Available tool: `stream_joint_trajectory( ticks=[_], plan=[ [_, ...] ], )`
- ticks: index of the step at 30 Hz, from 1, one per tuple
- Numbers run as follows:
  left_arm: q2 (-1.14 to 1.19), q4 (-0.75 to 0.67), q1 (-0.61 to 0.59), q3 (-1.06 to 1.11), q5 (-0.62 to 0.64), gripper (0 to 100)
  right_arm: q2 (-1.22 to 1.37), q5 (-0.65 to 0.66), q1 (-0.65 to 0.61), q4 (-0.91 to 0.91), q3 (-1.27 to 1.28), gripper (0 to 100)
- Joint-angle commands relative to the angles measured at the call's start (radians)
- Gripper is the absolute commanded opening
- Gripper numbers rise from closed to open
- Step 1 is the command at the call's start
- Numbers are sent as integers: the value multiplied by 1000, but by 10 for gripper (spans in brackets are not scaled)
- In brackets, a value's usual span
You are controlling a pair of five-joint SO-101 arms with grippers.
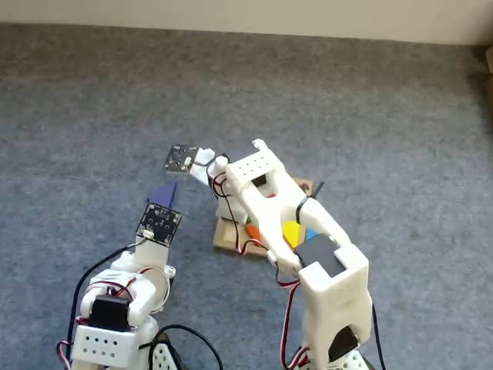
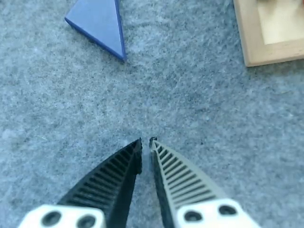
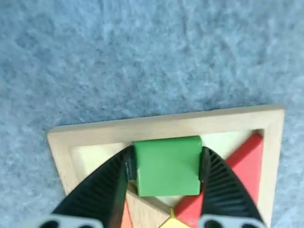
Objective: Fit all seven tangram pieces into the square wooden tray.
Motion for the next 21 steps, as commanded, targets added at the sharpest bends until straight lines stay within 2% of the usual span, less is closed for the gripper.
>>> stream_joint_trajectory(
  ticks=[1, 6, 15, 21],
  plan=[
    [-54, 3, 10, 21, 0, 51, 2, -3, 30, 31, -27, 125],
    [-54, 3, 10, 21, 0, 51, 1, -94, 35, 38, -110, 115],
    [-54, 3, 10, 21, 0, 51, 2, -198, 33, 174, -263, 115],
    [-54, 3, 10, 21, 0, 51, 2, -207, 33, 174, -280, 115]
  ],
)
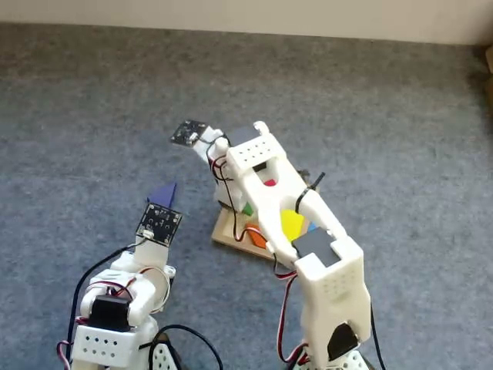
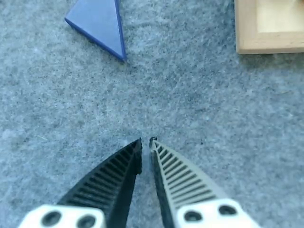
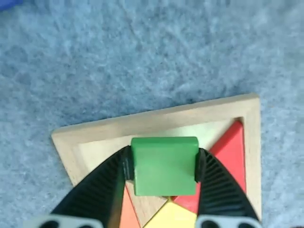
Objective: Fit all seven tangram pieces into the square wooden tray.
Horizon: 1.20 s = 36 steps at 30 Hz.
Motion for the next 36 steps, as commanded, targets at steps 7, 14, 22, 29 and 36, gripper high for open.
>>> stream_joint_trajectory(
  ticks=[7, 14, 22, 29, 36],
  plan=[
    [-54, 3, 8, 21, 0, 51, -10, -46, 18, 59, -61, 115],
    [-54, 3, 8, 21, 0, 51, -10, -230, 18, 61, -56, 115],
    [-54, 3, 8, 21, 0, 51, -8, -477, 15, 58, -58, 115],
    [-54, 3, 8, 21, 0, 51, -8, -525, 47, -16, -53, 116],
    [-54, 3, 8, 21, 0, 51, -8, -520, 51, -19, -53, 121]
  ],
)
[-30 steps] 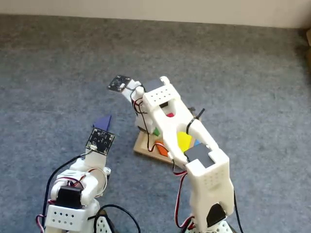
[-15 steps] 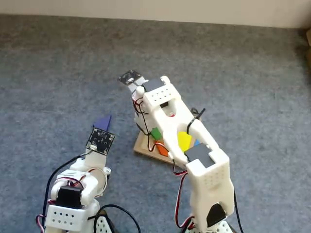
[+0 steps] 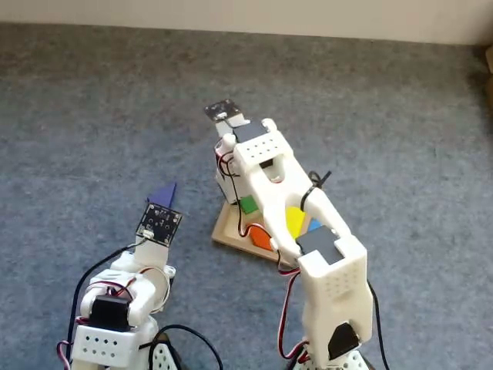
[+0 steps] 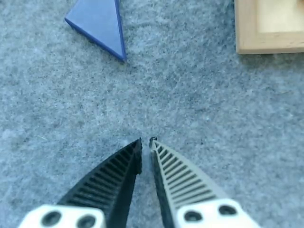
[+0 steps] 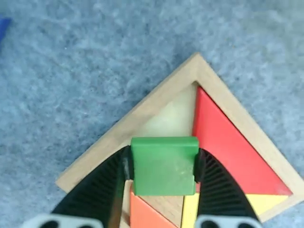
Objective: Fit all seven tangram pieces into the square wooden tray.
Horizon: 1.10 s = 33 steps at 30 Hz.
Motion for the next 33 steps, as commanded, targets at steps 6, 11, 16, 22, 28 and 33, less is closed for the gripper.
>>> stream_joint_trajectory(
  ticks=[6, 11, 16, 22, 28, 33],
  plan=[
    [-54, 3, 8, 21, 0, 51, -8, -9, 13, -1, -53, 158],
    [-54, 3, 8, 21, 0, 51, -8, -11, -4, 65, -59, 238],
    [-54, 3, 8, 21, 0, 51, -8, -11, -15, 73, -59, 238],
    [-54, 3, 8, 21, 0, 51, -10, -6, -7, 107, -61, 222],
    [-54, 3, 8, 21, 0, 51, -8, -9, -12, 116, -61, 142],
    [-54, 3, 8, 21, 0, 51, -8, -9, -10, 116, -56, 142]
  ],
)
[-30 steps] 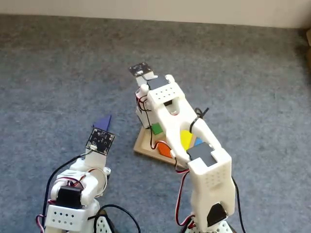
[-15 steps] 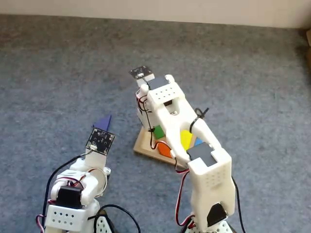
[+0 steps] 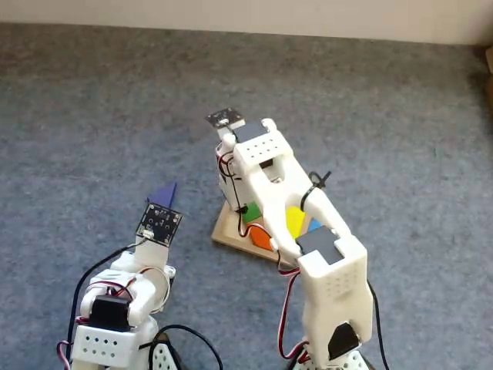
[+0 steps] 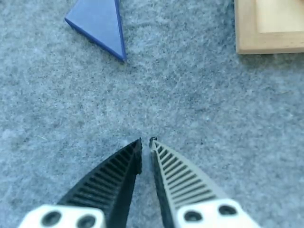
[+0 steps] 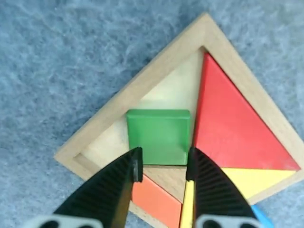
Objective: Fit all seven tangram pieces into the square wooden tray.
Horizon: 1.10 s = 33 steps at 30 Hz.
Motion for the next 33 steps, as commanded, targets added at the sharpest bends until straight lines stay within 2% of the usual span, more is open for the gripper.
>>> stream_joint_trajectory(
  ticks=[1, 9, 12, 20, 25, 33],
  plan=[
    [-54, 3, 8, 21, 0, 51, -8, -9, -7, 8, -59, 142],
    [-54, 3, 8, 21, 0, 51, -76, -2, 21, 8, -62, 139],
    [-54, 3, 8, 21, 0, 51, -156, 49, 18, 1, -51, 137],
    [-54, 3, 8, 21, 0, 51, -196, 68, -5, -157, 151, 36],
    [-54, 3, 8, 21, 0, 51, -194, 68, -31, -162, 177, 36],
    [-54, 3, 8, 21, 0, 51, -191, 68, 2, -163, 208, 36]
  ],
)
